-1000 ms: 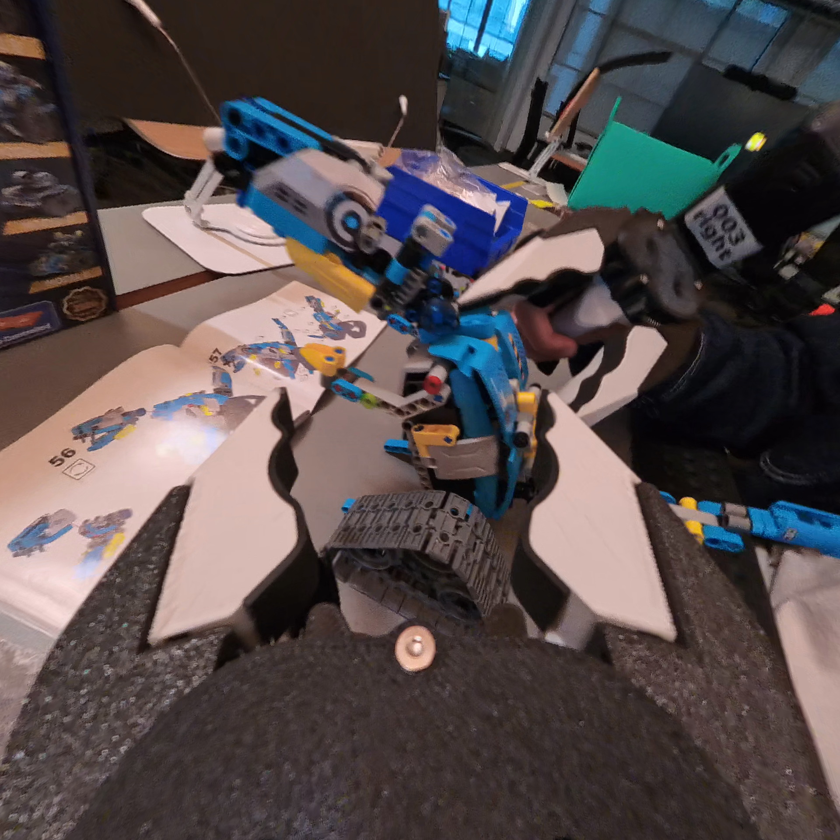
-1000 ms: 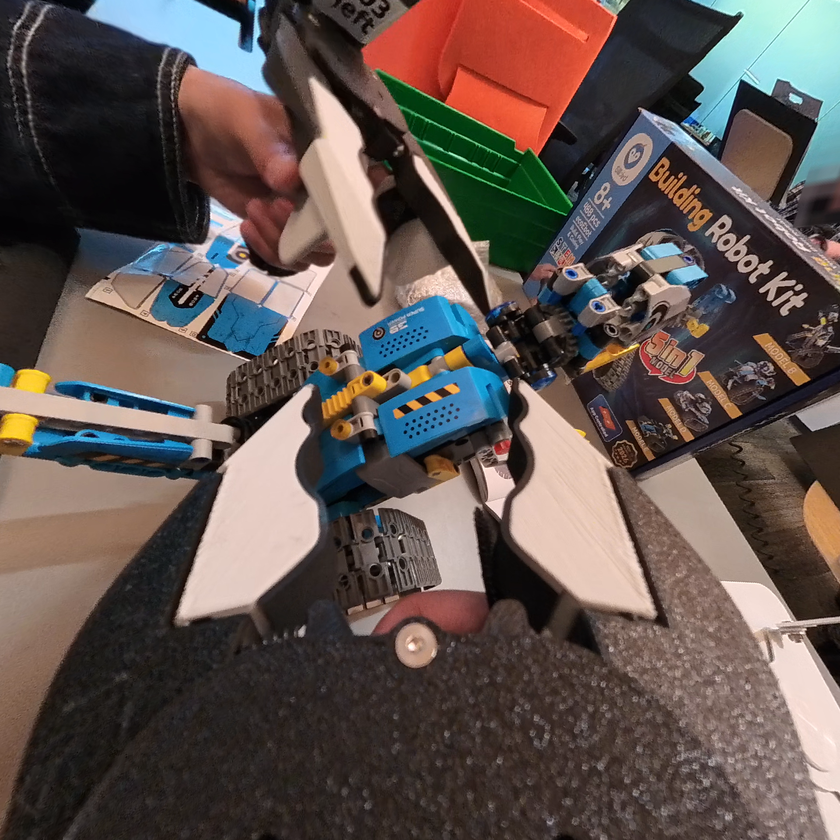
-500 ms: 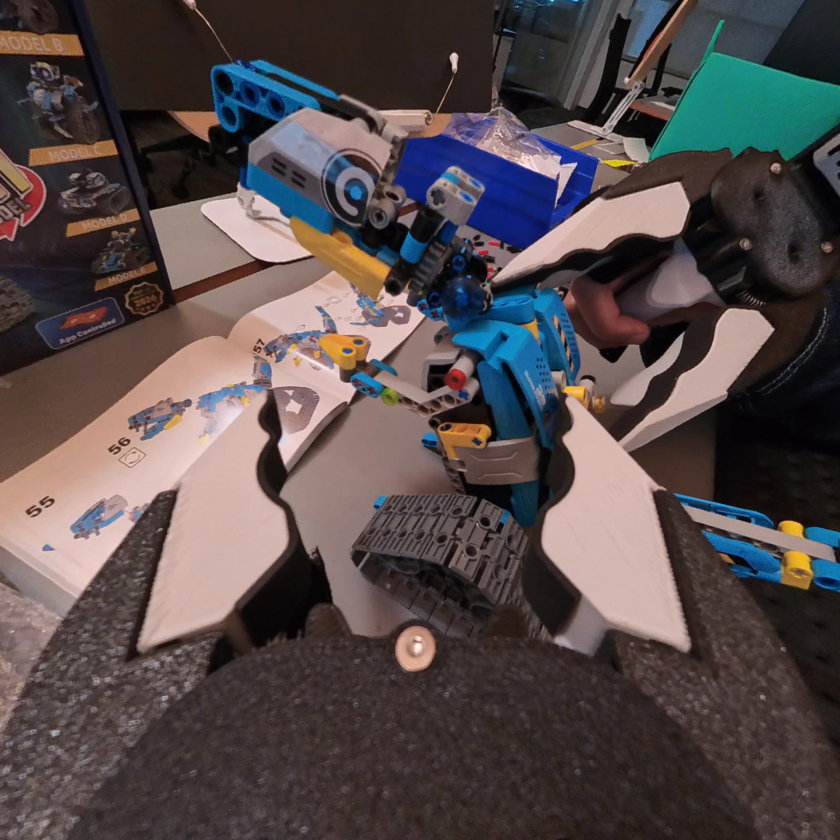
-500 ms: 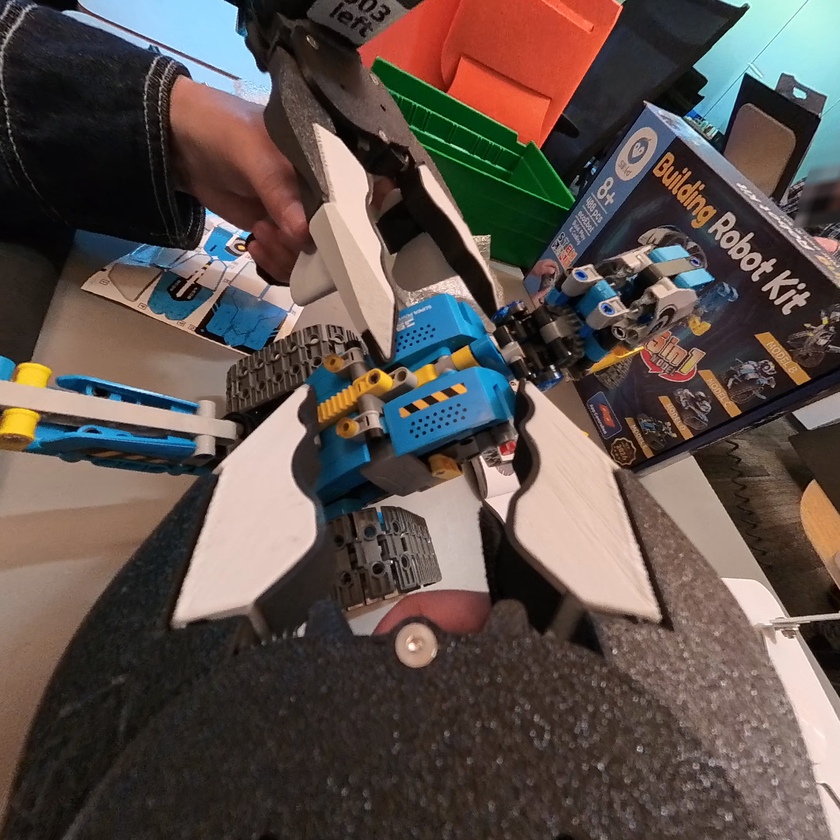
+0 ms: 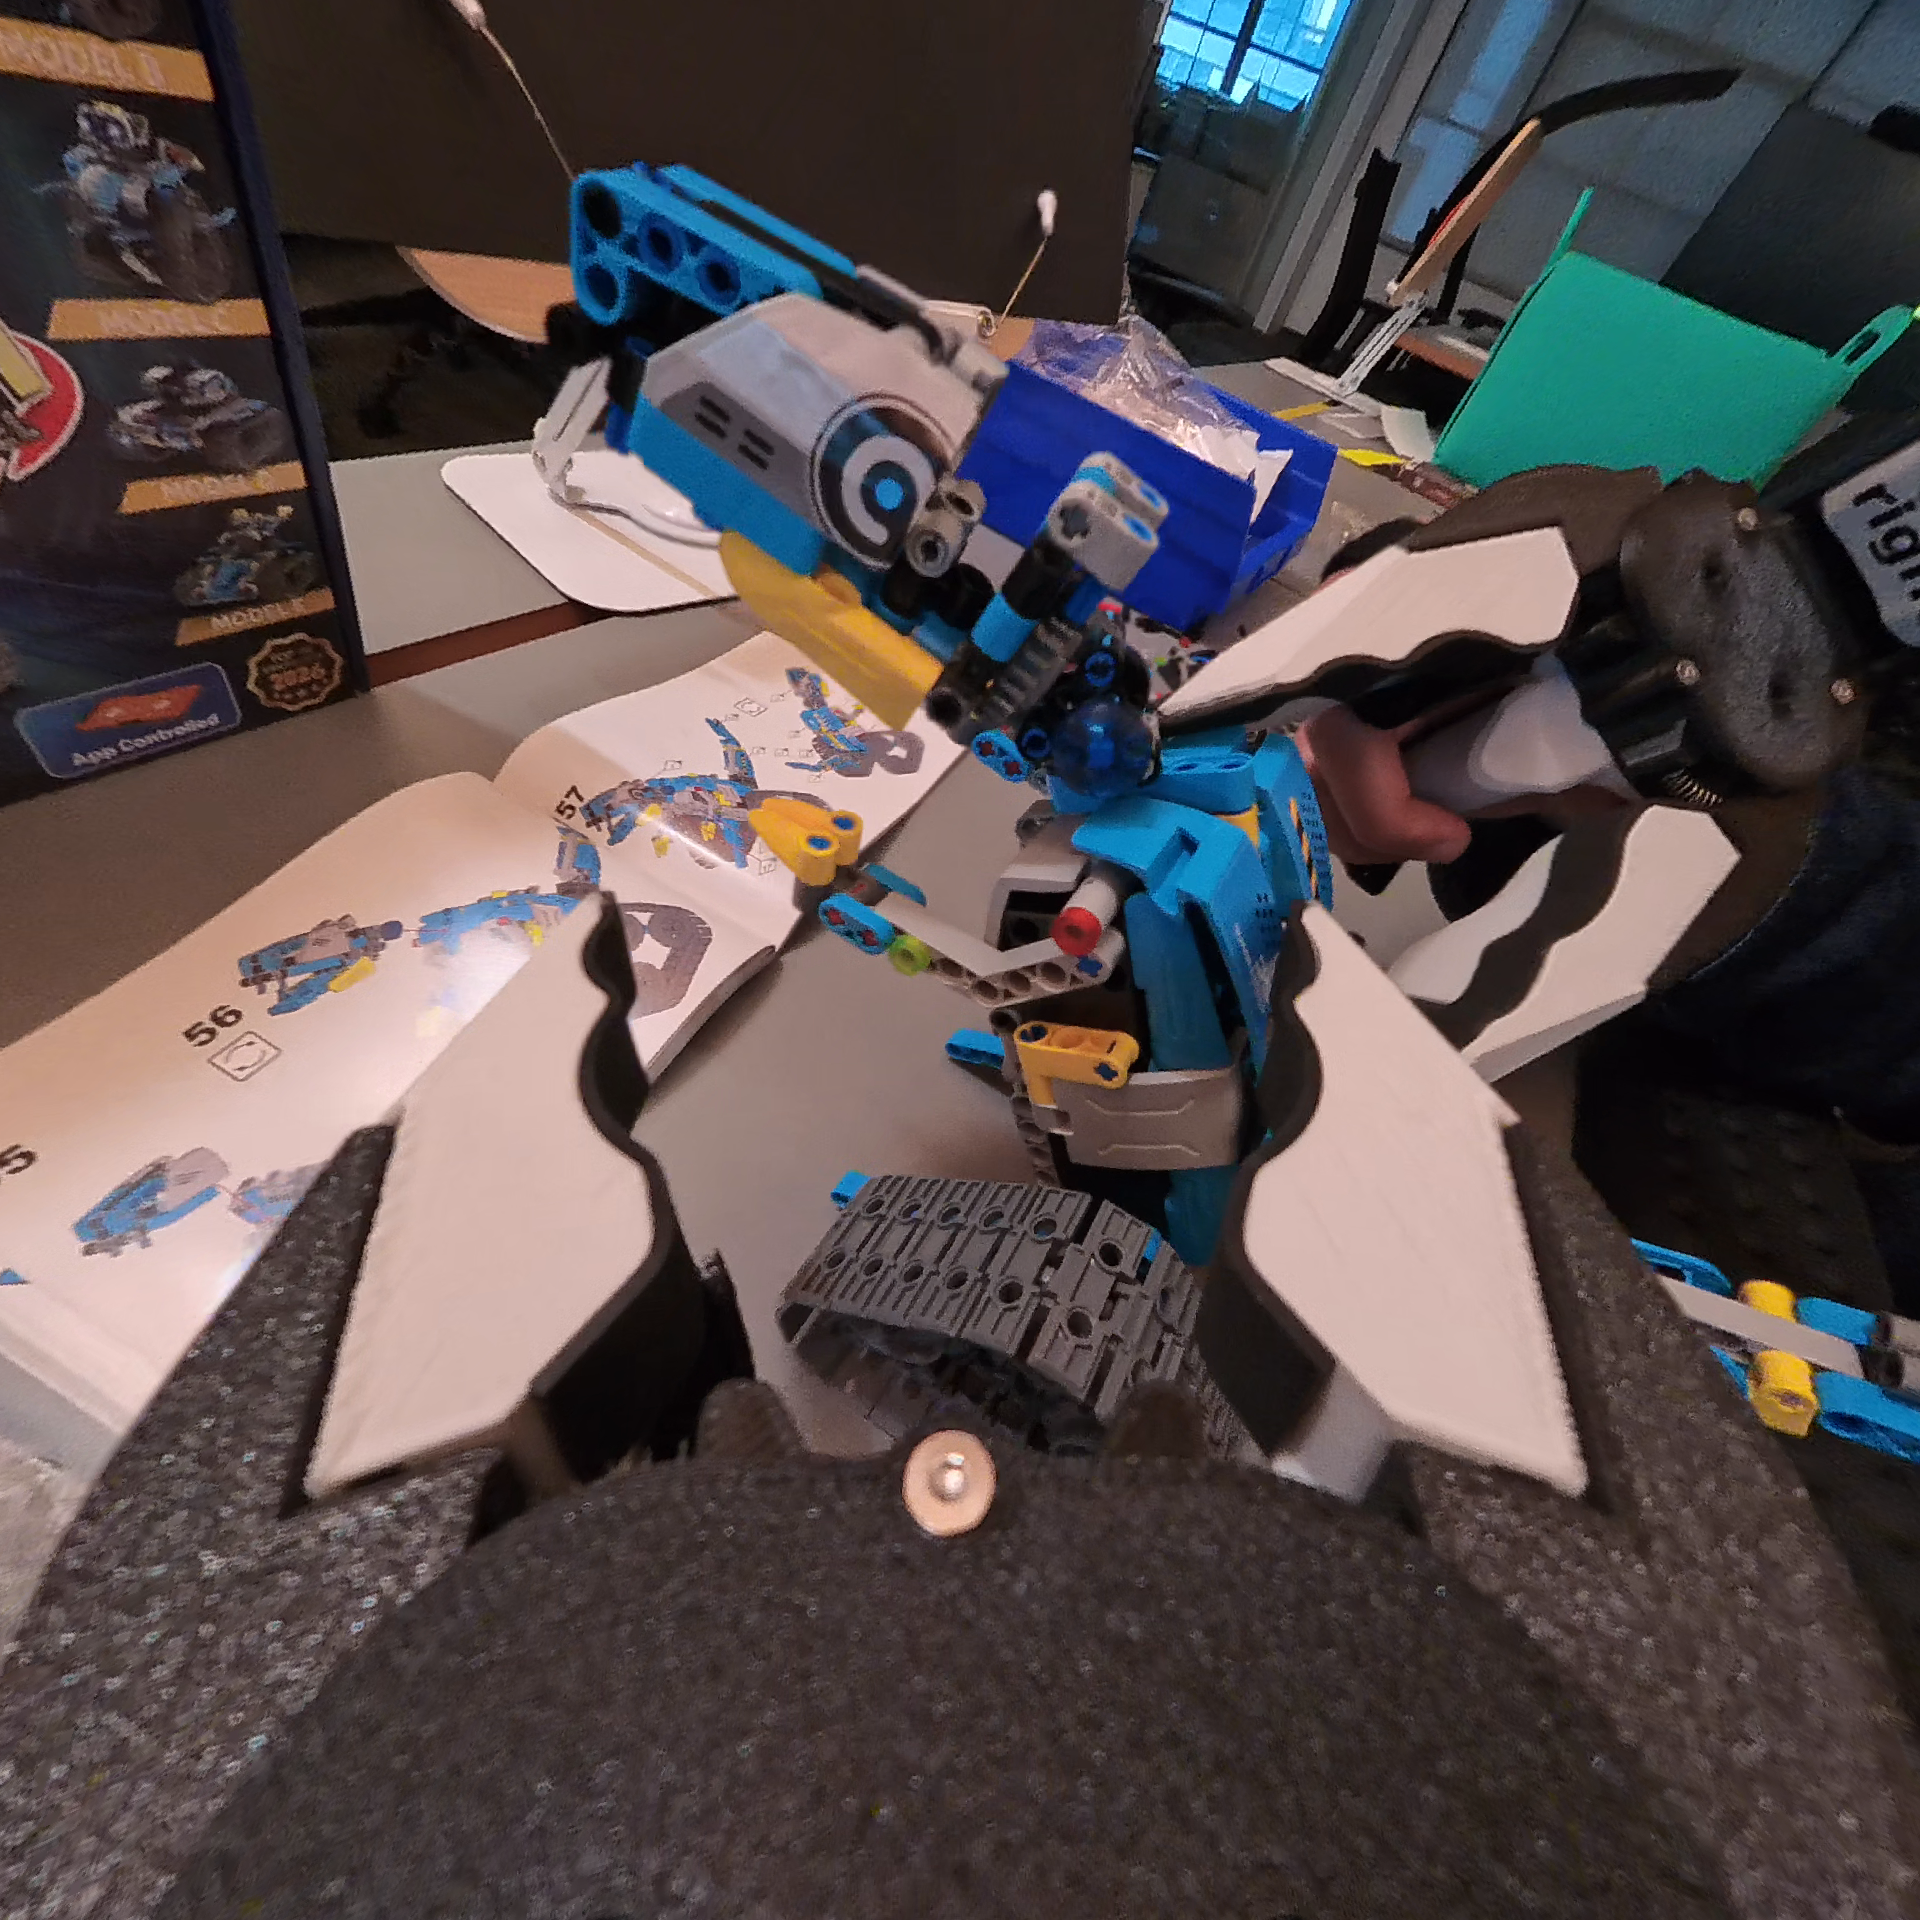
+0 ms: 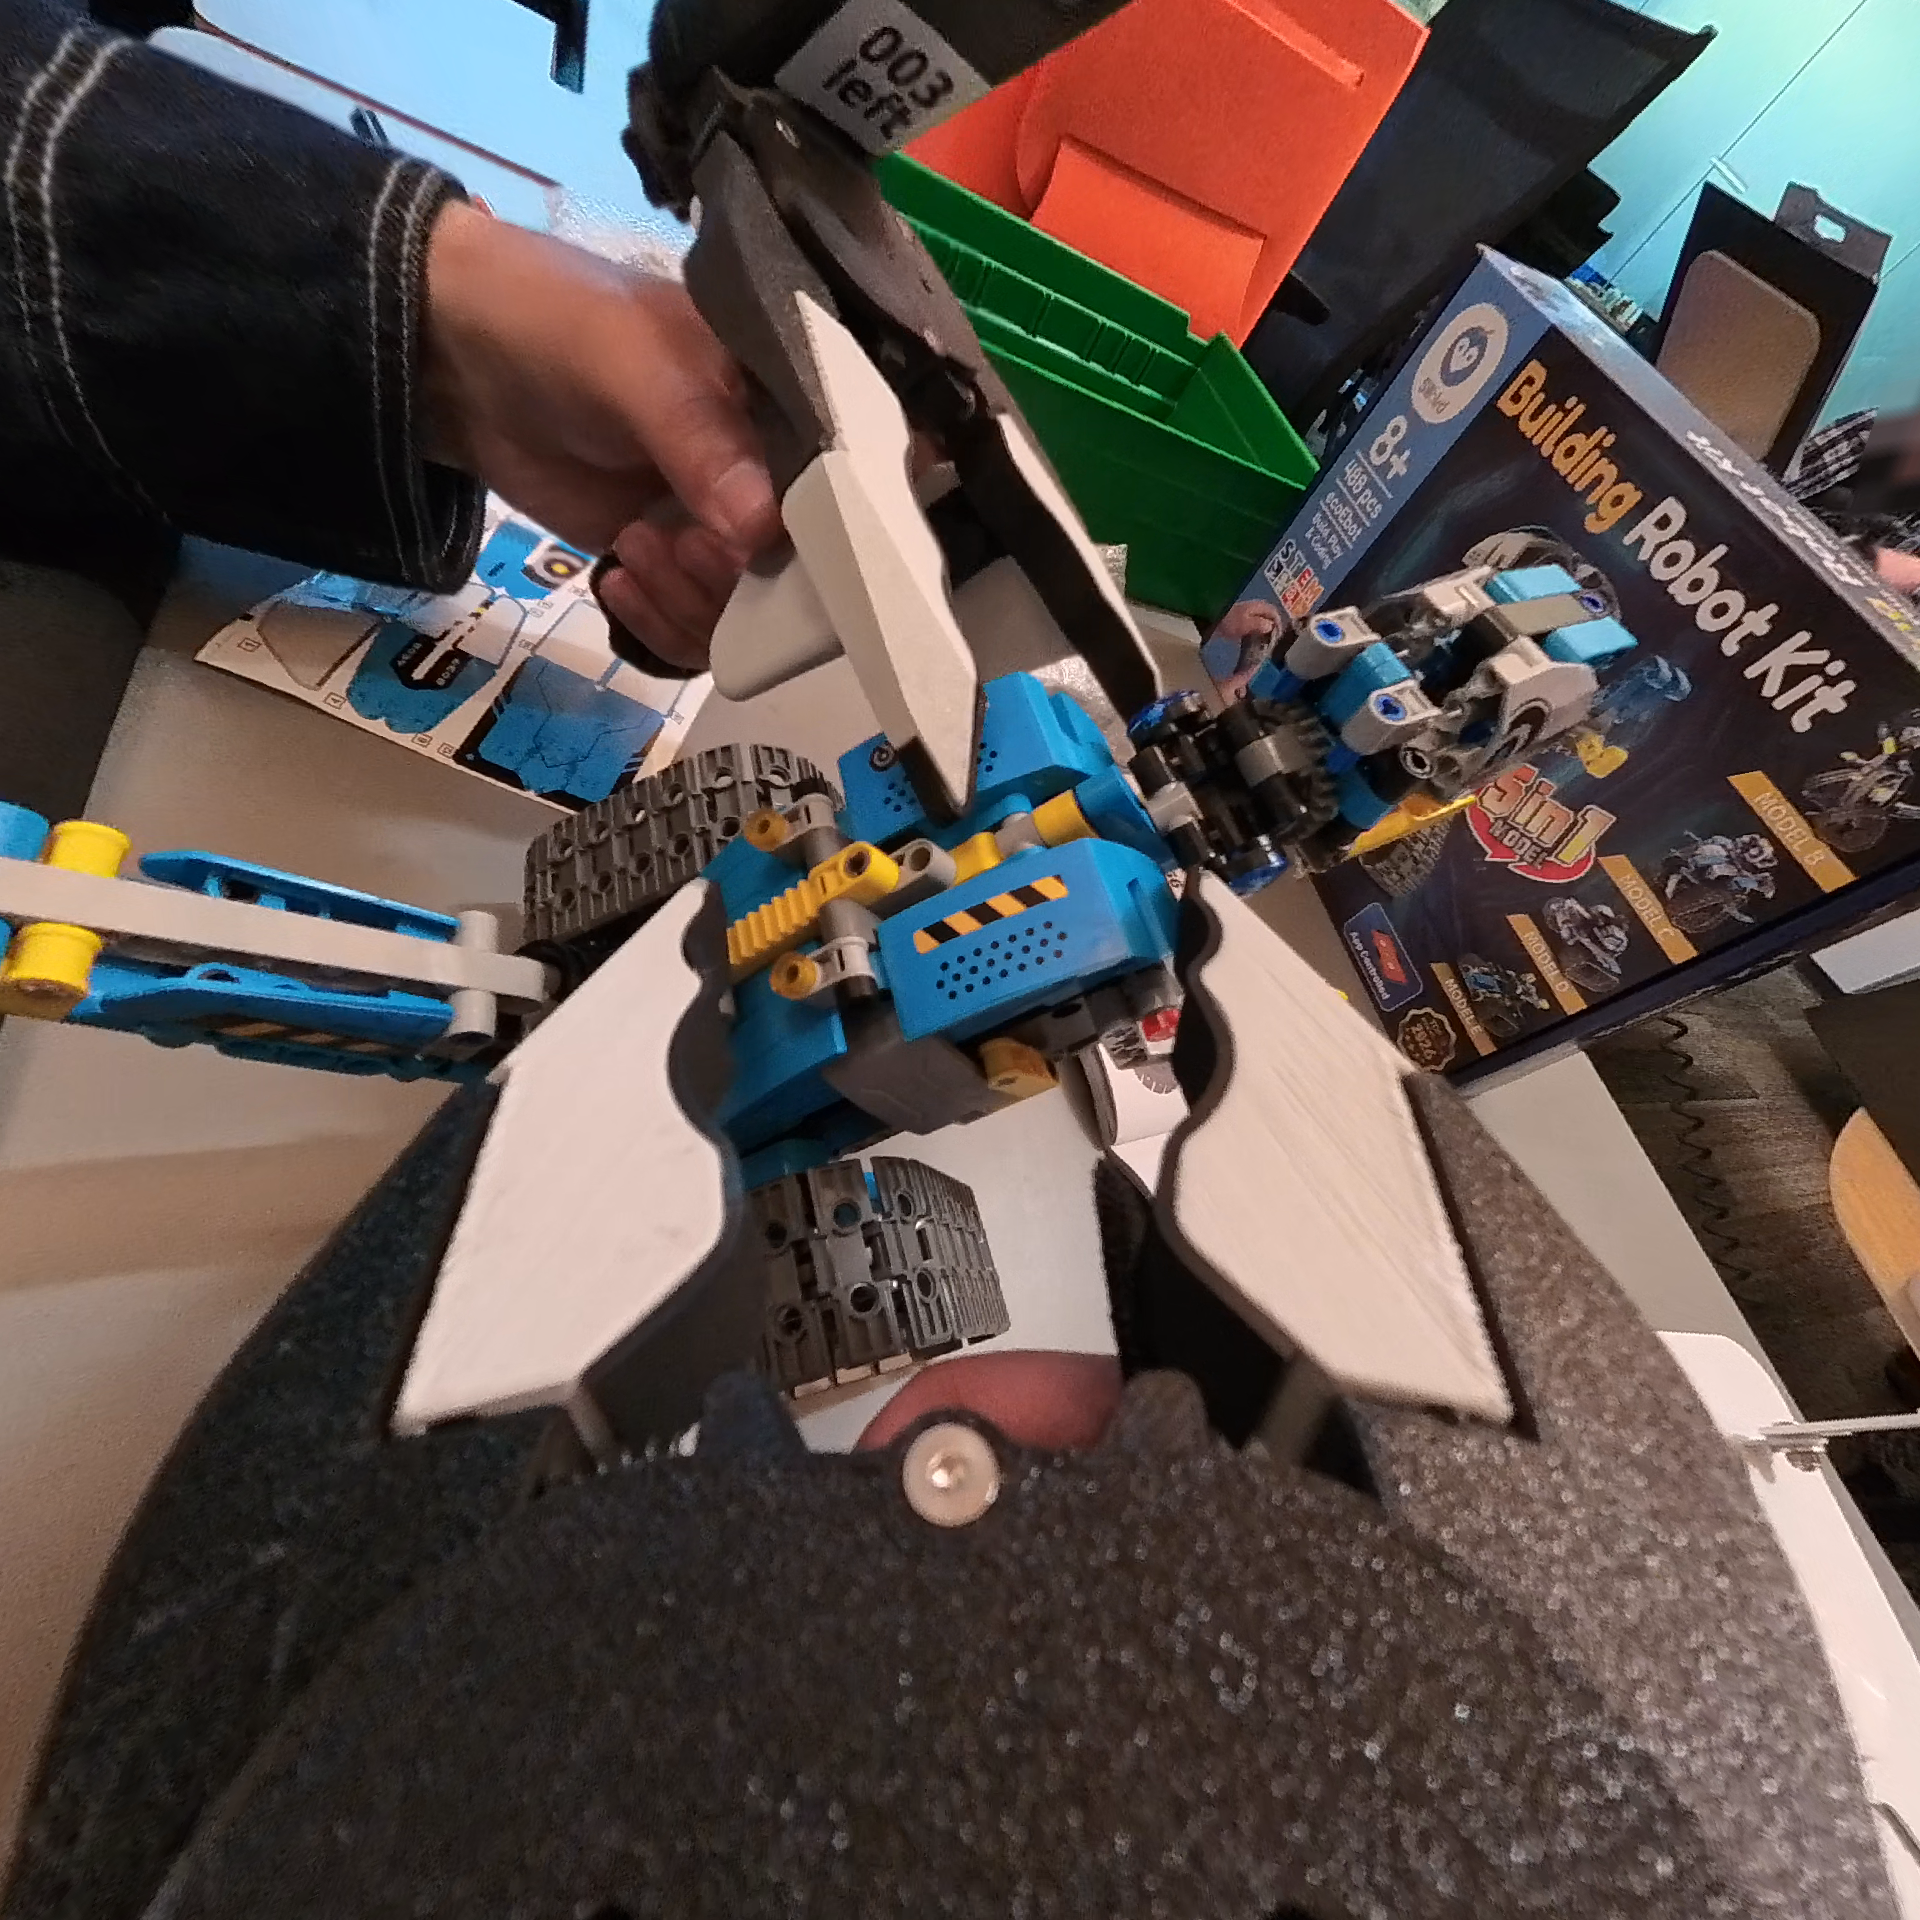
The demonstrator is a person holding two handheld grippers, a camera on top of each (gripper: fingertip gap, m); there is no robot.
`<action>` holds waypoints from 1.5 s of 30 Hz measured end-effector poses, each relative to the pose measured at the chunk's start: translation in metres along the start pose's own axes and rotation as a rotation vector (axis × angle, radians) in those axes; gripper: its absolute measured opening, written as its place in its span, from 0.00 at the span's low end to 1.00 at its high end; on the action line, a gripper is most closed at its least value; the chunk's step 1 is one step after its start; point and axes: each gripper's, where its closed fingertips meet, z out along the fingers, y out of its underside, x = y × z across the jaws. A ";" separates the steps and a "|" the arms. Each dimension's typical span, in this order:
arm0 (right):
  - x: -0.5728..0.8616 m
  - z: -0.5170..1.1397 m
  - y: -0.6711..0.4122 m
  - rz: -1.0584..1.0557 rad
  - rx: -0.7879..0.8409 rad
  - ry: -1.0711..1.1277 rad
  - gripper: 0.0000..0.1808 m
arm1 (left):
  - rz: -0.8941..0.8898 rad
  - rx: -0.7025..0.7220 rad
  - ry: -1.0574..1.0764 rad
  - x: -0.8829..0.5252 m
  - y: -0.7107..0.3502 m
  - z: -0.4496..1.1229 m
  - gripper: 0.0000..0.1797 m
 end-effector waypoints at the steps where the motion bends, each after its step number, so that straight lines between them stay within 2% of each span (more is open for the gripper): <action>1: 0.000 0.000 0.000 0.000 0.000 -0.001 0.47 | -0.008 0.003 0.002 -0.001 0.000 0.000 0.68; 5: -0.001 0.000 -0.001 -0.002 0.005 -0.004 0.47 | -0.071 0.048 0.023 -0.004 -0.007 -0.001 0.66; 12: -0.001 0.001 -0.001 -0.002 0.005 -0.003 0.47 | -0.112 0.094 -0.021 -0.016 -0.015 -0.003 0.68; 13: 0.000 0.000 -0.001 -0.005 0.009 0.001 0.46 | -0.117 0.107 -0.042 -0.021 -0.017 -0.006 0.60; 18: 0.000 0.000 -0.001 -0.003 0.010 0.001 0.46 | -0.155 0.164 0.039 -0.011 -0.026 -0.022 0.62; 21: 0.000 0.001 -0.001 -0.002 0.008 0.004 0.46 | -0.139 0.185 -0.010 -0.012 -0.025 -0.032 0.61; 30: -0.002 0.001 0.000 -0.025 -0.005 0.015 0.48 | -0.057 0.058 -0.011 0.004 0.004 -0.013 0.60; 45: -0.001 0.001 0.000 -0.012 0.005 0.011 0.49 | -0.113 0.102 -0.004 -0.004 0.001 -0.010 0.64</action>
